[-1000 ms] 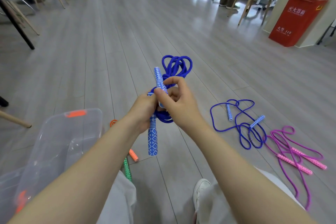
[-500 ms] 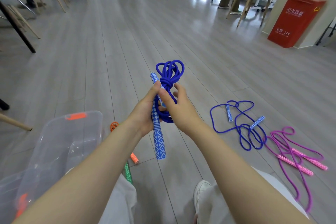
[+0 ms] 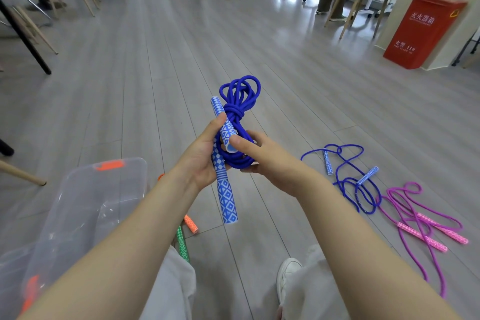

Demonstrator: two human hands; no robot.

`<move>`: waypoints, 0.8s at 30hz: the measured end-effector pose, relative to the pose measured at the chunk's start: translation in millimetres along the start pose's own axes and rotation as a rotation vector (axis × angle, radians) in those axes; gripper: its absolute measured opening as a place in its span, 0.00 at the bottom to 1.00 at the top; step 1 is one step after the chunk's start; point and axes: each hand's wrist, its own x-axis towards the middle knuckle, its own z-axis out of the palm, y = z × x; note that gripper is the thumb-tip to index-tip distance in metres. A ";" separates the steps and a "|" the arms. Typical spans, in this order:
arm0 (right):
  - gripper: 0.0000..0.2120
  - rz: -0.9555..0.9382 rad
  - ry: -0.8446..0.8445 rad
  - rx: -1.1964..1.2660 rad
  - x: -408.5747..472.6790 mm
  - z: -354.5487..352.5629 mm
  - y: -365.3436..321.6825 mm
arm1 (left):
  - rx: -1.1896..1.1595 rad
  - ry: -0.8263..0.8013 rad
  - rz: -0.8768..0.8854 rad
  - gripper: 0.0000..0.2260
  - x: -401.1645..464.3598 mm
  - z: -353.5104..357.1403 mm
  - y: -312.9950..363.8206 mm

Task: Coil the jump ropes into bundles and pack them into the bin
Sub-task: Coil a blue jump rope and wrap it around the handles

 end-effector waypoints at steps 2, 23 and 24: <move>0.27 -0.012 0.010 0.006 -2.1 1.5 -1.1 | -0.006 -0.010 0.006 0.19 -1.0 1.3 1.8; 0.31 -0.289 0.191 0.527 8.5 25.8 7.1 | -0.119 -0.025 -0.011 0.17 -3.5 -0.3 13.4; 0.29 -0.298 0.200 0.508 7.9 25.6 6.3 | -0.124 -0.022 -0.012 0.18 -3.8 0.5 13.7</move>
